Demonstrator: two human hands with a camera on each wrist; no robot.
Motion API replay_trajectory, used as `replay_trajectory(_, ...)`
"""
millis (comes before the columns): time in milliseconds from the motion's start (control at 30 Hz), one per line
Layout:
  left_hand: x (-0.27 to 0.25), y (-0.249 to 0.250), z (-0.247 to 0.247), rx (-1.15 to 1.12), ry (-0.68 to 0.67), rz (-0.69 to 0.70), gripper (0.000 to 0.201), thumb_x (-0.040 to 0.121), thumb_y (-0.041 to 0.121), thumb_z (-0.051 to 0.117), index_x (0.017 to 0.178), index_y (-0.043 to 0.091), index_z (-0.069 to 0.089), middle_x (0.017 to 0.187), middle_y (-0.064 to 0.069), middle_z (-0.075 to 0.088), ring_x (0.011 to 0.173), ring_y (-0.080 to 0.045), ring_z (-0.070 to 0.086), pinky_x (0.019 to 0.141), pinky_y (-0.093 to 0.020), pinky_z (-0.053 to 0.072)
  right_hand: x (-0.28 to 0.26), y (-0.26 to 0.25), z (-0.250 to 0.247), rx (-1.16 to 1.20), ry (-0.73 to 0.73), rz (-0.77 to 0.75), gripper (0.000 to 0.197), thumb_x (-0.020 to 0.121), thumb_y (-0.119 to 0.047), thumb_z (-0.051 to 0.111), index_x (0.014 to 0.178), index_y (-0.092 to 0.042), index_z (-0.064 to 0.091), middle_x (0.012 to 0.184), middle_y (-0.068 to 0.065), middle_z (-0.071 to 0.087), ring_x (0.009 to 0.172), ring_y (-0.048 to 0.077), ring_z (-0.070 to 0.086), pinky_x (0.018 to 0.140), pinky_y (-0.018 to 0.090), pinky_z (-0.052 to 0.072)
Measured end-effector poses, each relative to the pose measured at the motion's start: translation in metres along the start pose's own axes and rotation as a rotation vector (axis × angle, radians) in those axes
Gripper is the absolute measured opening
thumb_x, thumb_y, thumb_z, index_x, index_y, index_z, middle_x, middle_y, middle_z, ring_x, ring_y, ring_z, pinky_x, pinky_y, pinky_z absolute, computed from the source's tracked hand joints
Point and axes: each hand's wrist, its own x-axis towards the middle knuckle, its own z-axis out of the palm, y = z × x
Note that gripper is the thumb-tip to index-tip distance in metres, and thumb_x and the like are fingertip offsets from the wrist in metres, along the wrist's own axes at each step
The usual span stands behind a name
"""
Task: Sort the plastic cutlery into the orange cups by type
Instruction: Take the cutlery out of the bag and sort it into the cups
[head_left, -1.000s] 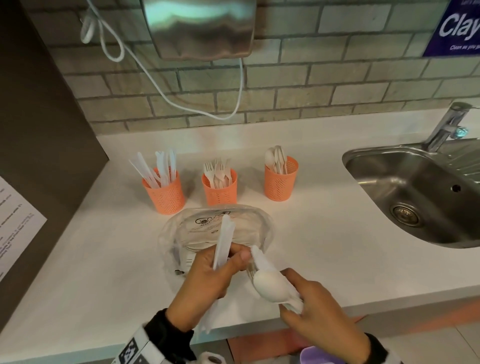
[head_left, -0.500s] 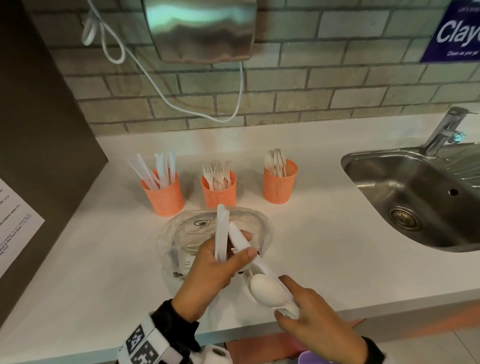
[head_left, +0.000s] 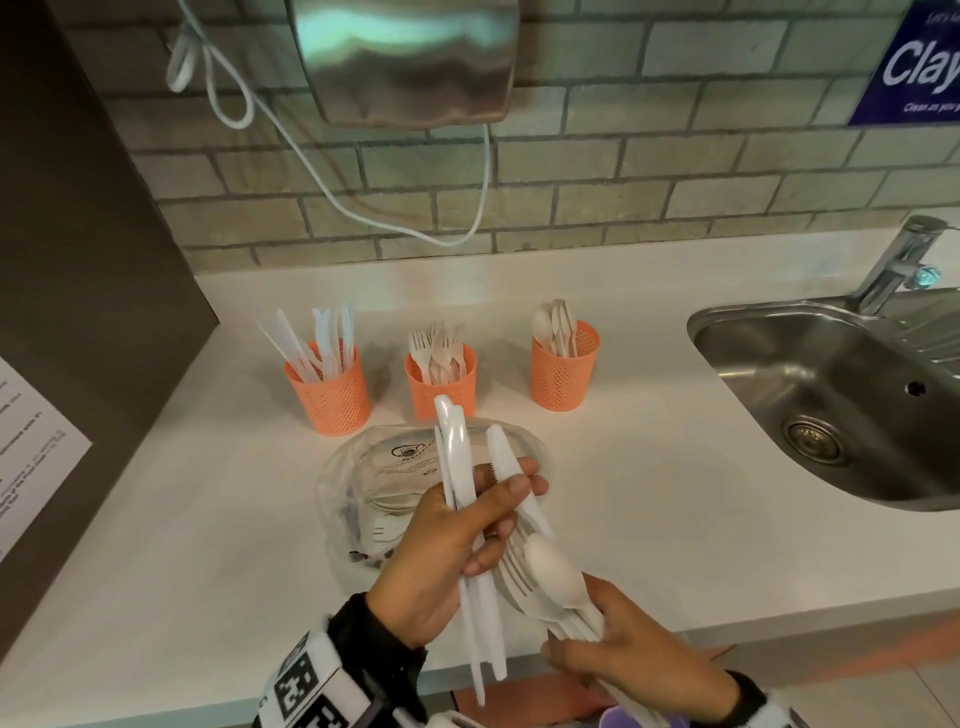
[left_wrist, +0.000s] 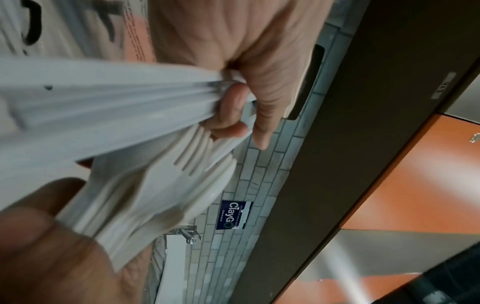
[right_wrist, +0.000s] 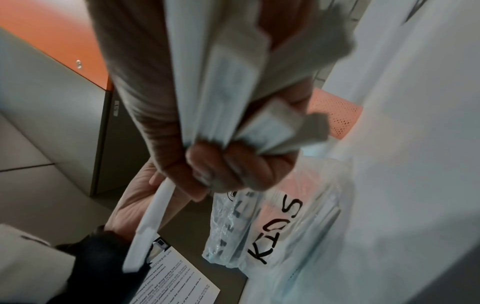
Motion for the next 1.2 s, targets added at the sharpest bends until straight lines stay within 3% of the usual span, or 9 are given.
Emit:
replay_trajectory(167, 0.003, -0.005, 0.007, 0.298, 0.044, 0.076, 0.017, 0.084, 0.015, 0.063, 0.09, 0.001, 0.07, 0.064, 0.005, 0.068, 0.042, 0.0, 0.042, 0.042, -0.008, 0.034, 0.001, -0.002, 0.001, 0.028, -0.037, 0.024, 0.045, 0.087, 0.005, 0.054, 0.11, -0.032, 0.045, 0.082, -0.04, 0.063, 0.072, -0.018, 0.057, 0.064, 0.003, 0.04)
replay_trajectory(333, 0.007, 0.006, 0.009, 0.32, 0.11, 0.242, 0.021, 0.092, 0.022, 0.049, 0.082, 0.013, 0.065, 0.072, -0.003, 0.072, 0.048, -0.001, 0.043, 0.042, -0.01, 0.033, -0.001, -0.007, 0.0, -0.016, 0.038, 0.025, 0.035, 0.088, -0.007, 0.058, 0.097, -0.039, 0.045, 0.091, -0.023, 0.06, 0.08, -0.024, 0.054, 0.069, 0.001, 0.04)
replay_trajectory(467, 0.016, 0.025, -0.007, 0.036, 0.309, 0.363, 0.027, 0.096, 0.027, 0.041, 0.083, 0.012, 0.059, 0.061, 0.001, 0.063, 0.047, -0.006, 0.043, 0.041, -0.014, 0.034, -0.002, 0.007, 0.001, -0.257, 0.2, -0.108, 0.027, 0.082, -0.025, 0.056, 0.097, -0.046, 0.046, 0.084, -0.019, 0.063, 0.074, 0.003, 0.057, 0.066, 0.018, 0.041)
replay_trajectory(567, 0.022, 0.031, -0.028, -0.261, 0.409, 0.251, 0.026, 0.097, 0.032, 0.04, 0.084, 0.016, 0.056, 0.061, 0.005, 0.057, 0.048, -0.006, 0.046, 0.051, -0.016, 0.043, -0.001, 0.012, 0.002, -0.519, 0.328, -0.161, 0.036, 0.071, -0.037, 0.05, 0.099, -0.053, 0.034, 0.07, -0.022, 0.057, 0.066, 0.0, 0.05, 0.054, 0.012, 0.036)
replay_trajectory(700, 0.022, 0.019, -0.042, -0.482, 0.461, 0.097, 0.027, 0.098, 0.033, 0.04, 0.085, 0.014, 0.053, 0.067, 0.001, 0.053, 0.063, -0.011, 0.057, 0.064, -0.028, 0.058, -0.003, 0.005, 0.0, -0.975, 0.465, -0.266, 0.074, 0.039, -0.014, 0.081, 0.103, -0.026, 0.045, 0.065, -0.012, 0.06, 0.051, 0.007, 0.048, 0.042, 0.006, 0.022)
replay_trajectory(767, 0.019, 0.015, -0.045, -0.519, 0.502, 0.079, 0.026, 0.098, 0.032, 0.04, 0.086, 0.013, 0.053, 0.07, -0.002, 0.053, 0.062, -0.013, 0.061, 0.064, -0.03, 0.061, -0.001, 0.009, 0.0, -1.058, 0.569, -0.28, 0.086, 0.026, -0.005, 0.083, 0.102, -0.024, 0.047, 0.061, -0.009, 0.059, 0.048, 0.01, 0.051, 0.045, 0.014, 0.03)
replay_trajectory(1000, 0.02, 0.011, -0.063, -0.542, 0.532, 0.097, 0.006, 0.097, 0.021, 0.046, 0.093, 0.019, 0.051, 0.064, 0.003, 0.048, 0.05, -0.008, 0.049, 0.048, -0.017, 0.05, -0.001, 0.015, -0.003, -0.923, 0.787, -0.486, 0.038, 0.067, -0.012, 0.049, 0.103, -0.023, 0.051, 0.065, -0.003, 0.06, 0.066, 0.011, 0.038, 0.059, 0.021, 0.029)
replay_trajectory(1100, 0.018, 0.01, -0.064, -0.535, 0.54, 0.121, 0.009, 0.096, 0.02, 0.048, 0.089, 0.022, 0.054, 0.07, 0.001, 0.061, 0.058, -0.009, 0.061, 0.056, -0.02, 0.056, 0.002, 0.017, -0.007, -0.732, 0.824, -0.502, 0.032, 0.065, -0.022, 0.049, 0.097, -0.025, 0.05, 0.067, 0.001, 0.062, 0.067, 0.011, 0.041, 0.058, 0.018, 0.032)
replay_trajectory(1200, 0.016, 0.009, -0.062, -0.55, 0.53, 0.181, 0.009, 0.096, 0.021, 0.047, 0.09, 0.023, 0.054, 0.05, 0.007, 0.048, 0.043, -0.005, 0.052, 0.051, -0.017, 0.053, 0.003, 0.022, -0.013, -0.703, 0.827, -0.493, 0.028, 0.061, -0.009, 0.056, 0.082, -0.026, 0.048, 0.056, -0.002, 0.053, 0.06, 0.011, 0.04, 0.049, 0.018, 0.029)
